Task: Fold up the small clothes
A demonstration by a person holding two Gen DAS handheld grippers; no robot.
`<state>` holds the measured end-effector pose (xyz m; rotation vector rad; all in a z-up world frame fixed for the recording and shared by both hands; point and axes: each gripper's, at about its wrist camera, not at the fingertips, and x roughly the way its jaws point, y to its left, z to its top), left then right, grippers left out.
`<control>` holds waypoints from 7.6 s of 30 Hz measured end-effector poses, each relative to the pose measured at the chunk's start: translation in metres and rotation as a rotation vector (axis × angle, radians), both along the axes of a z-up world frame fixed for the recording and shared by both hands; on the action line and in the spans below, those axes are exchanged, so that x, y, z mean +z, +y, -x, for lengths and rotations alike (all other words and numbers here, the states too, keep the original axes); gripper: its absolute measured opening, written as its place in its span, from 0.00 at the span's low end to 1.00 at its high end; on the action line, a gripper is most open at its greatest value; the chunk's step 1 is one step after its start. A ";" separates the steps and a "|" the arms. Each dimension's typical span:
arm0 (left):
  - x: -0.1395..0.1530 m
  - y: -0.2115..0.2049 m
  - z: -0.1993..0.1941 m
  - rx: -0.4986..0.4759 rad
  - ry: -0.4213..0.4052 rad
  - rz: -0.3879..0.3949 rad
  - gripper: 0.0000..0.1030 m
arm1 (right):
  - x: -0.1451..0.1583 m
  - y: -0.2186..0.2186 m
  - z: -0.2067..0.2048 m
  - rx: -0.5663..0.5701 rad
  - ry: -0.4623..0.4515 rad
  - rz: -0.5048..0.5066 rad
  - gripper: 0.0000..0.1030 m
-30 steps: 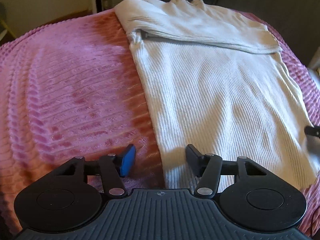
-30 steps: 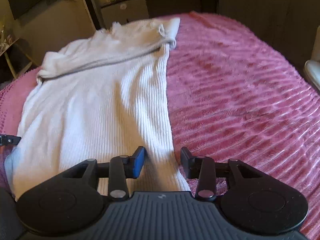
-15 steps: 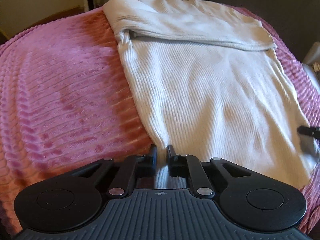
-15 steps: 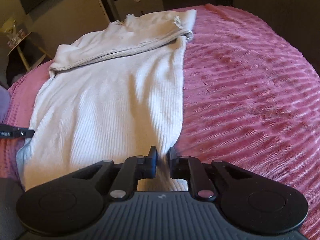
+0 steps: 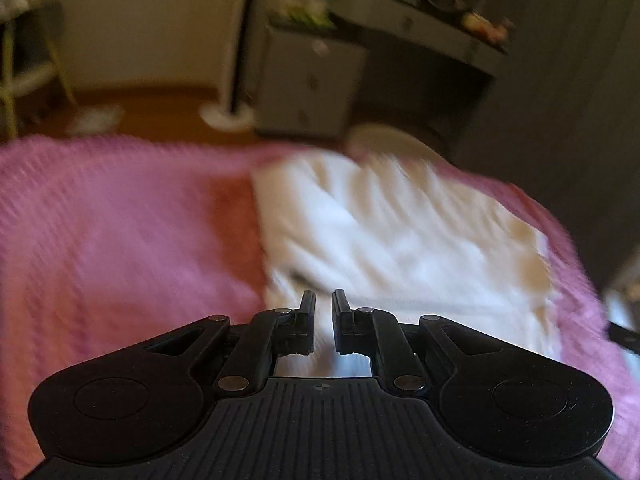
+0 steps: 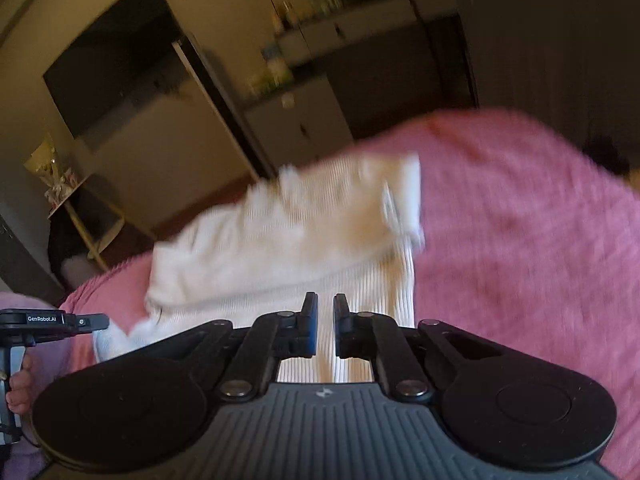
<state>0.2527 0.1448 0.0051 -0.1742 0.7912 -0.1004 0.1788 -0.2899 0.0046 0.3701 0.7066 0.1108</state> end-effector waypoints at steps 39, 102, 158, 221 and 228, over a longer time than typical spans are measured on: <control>-0.085 0.004 0.060 -0.308 0.273 -0.103 0.11 | -0.076 -0.012 0.119 0.096 0.435 -0.150 0.09; 0.003 0.039 -0.021 -0.166 0.115 0.188 0.04 | -0.001 -0.019 0.008 0.141 0.132 -0.073 0.08; -0.023 0.053 -0.033 -0.040 0.105 0.178 0.17 | -0.029 -0.008 0.042 0.209 0.181 0.018 0.20; -0.053 -0.032 -0.127 -0.046 0.030 -0.114 0.23 | -0.062 -0.015 -0.150 0.055 0.050 0.237 0.12; -0.042 -0.038 -0.122 -0.053 -0.010 -0.177 0.17 | -0.046 -0.015 -0.141 0.036 0.002 0.258 0.09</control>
